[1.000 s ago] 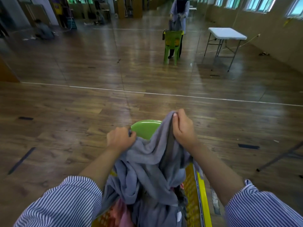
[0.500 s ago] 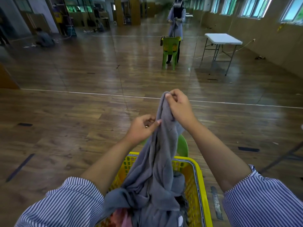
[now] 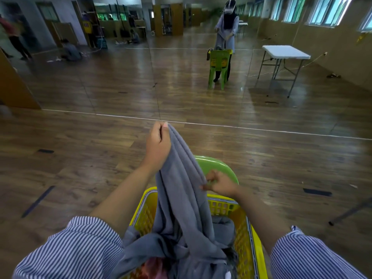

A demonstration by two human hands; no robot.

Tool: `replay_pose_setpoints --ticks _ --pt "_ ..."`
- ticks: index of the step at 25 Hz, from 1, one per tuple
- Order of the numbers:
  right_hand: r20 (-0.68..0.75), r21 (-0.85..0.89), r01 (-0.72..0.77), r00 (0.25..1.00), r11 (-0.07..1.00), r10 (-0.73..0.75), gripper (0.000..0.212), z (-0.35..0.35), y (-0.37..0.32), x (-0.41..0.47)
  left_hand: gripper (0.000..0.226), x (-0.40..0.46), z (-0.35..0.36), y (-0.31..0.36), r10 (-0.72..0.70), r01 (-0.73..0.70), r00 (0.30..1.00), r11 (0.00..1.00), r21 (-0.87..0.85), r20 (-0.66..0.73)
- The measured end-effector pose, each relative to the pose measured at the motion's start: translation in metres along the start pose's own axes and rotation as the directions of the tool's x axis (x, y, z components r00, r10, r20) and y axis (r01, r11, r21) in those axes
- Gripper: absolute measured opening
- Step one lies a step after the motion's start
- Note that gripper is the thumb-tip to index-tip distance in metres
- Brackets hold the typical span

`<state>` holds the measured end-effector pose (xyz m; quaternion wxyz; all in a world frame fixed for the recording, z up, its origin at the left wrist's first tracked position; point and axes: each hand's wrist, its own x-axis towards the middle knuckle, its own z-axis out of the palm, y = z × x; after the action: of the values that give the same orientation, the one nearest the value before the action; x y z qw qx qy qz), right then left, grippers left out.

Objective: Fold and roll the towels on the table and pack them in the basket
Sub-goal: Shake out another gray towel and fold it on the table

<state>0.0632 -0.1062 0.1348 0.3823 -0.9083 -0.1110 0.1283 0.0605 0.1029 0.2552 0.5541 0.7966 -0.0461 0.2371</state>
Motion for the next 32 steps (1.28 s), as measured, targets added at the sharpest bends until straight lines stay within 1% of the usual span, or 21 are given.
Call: replay_pose_setpoints --ticks 2,5,7,8,10,11,12,13,15,16,17,18,19,20,21,22,24,26,28,30,32 --pt "-0.049 0.181 0.032 0.999 0.983 -0.023 0.008 -0.01 0.001 -0.003 0.029 0.006 -0.013 -0.011 -0.001 0.008 0.997 0.996 0.085 -0.081" --pt "-0.112 0.263 0.122 0.989 0.957 -0.095 0.018 -0.035 -0.01 -0.011 0.023 0.013 -0.026 -0.024 -0.014 0.057 0.98 0.974 0.218 -0.196" --pt "-0.185 0.321 0.175 0.975 0.931 -0.119 0.02 -0.056 -0.032 -0.013 0.019 0.021 -0.031 -0.031 -0.088 0.155 0.965 0.951 0.266 -0.248" --pt "-0.231 0.382 0.189 0.967 0.905 -0.104 0.019 -0.067 -0.046 -0.014 0.02 0.026 -0.034 -0.035 -0.139 0.213 0.956 0.935 0.284 -0.259" --pt "-0.357 0.533 0.284 0.929 0.797 -0.092 0.018 -0.098 -0.081 -0.018 0.024 0.034 -0.039 -0.041 -0.205 0.282 0.949 0.891 0.355 -0.238" --pt "-0.433 0.55 0.361 0.894 0.753 -0.111 0.017 -0.115 -0.101 -0.02 0.022 0.038 -0.04 -0.04 -0.219 0.284 0.955 0.872 0.398 -0.201" --pt "-0.476 0.522 0.408 0.868 0.749 -0.141 0.018 -0.132 -0.121 -0.023 0.017 0.041 -0.039 -0.036 -0.223 0.266 0.963 0.877 0.401 -0.151" --pt "-0.476 0.464 0.427 0.859 0.776 -0.188 0.019 -0.147 -0.142 -0.027 0.011 0.041 -0.037 -0.024 -0.217 0.232 0.973 0.914 0.332 -0.082" --pt "-0.378 0.301 0.394 0.885 0.869 -0.27 0.022 -0.165 -0.179 -0.032 0.018 0.04 -0.028 0.016 -0.181 0.183 0.975 0.983 -0.007 0.13" --pt "-0.326 0.249 0.371 0.902 0.895 -0.284 0.022 -0.17 -0.191 -0.03 0.025 0.039 -0.021 0.039 -0.149 0.206 0.949 0.96 -0.19 0.279" --pt "-0.301 0.234 0.357 0.911 0.904 -0.282 0.023 -0.173 -0.202 -0.029 0.029 0.039 -0.014 0.058 -0.109 0.244 0.904 0.925 -0.29 0.414" --pt "-0.309 0.236 0.355 0.91 0.905 -0.277 0.025 -0.173 -0.209 -0.027 0.03 0.037 -0.006 0.073 -0.061 0.26 0.857 0.909 -0.327 0.512" --pt "-0.339 0.249 0.37 0.899 0.895 -0.278 0.027 -0.172 -0.214 -0.026 0.026 0.036 0.001 0.082 -0.017 0.238 0.835 0.913 -0.333 0.55" --pt "-0.379 0.26 0.393 0.882 0.882 -0.281 0.027 -0.17 -0.213 -0.026 0.016 0.036 0.007 0.087 0.011 0.193 0.857 0.92 -0.34 0.515" --pt "-0.402 0.274 0.41 0.871 0.87 -0.283 0.028 -0.166 -0.21 -0.028 0.009 0.037 0.009 0.09 0.034 0.131 0.905 0.926 -0.354 0.424" --pt "-0.396 0.286 0.398 0.878 0.872 -0.271 0.032 -0.16 -0.202 -0.031 0.014 0.041 0.01 0.089 0.058 0.058 0.95 0.933 -0.356 0.306" --pt "-0.253 0.323 0.272 0.948 0.907 -0.194 0.035 -0.138 -0.176 -0.036 0.023 0.048 0.004 0.089 0.093 -0.049 0.989 0.94 -0.336 0.116" --pt "-0.082 0.331 0.164 0.986 0.929 -0.145 0.017 -0.105 -0.146 -0.038 0.024 0.053 -0.006 0.09 0.107 -0.098 0.994 0.942 -0.322 0.01" --pt "-0.087 0.386 0.099 0.994 0.917 -0.071 0.01 -0.08 -0.117 -0.033 0.018 0.058 -0.017 0.089 0.095 -0.109 0.994 0.947 -0.303 -0.06" --pt "-0.095 0.521 0.053 0.995 0.852 -0.004 0.012 -0.067 -0.103 -0.03 0.014 0.063 -0.028 0.087 0.069 -0.105 0.99 0.946 -0.306 -0.126" --pt "-0.065 0.58 0.04 0.998 0.814 -0.002 0.013 -0.056 -0.101 -0.029 0.016 0.065 -0.035 0.086 0.063 -0.107 0.987 0.945 -0.308 -0.151"
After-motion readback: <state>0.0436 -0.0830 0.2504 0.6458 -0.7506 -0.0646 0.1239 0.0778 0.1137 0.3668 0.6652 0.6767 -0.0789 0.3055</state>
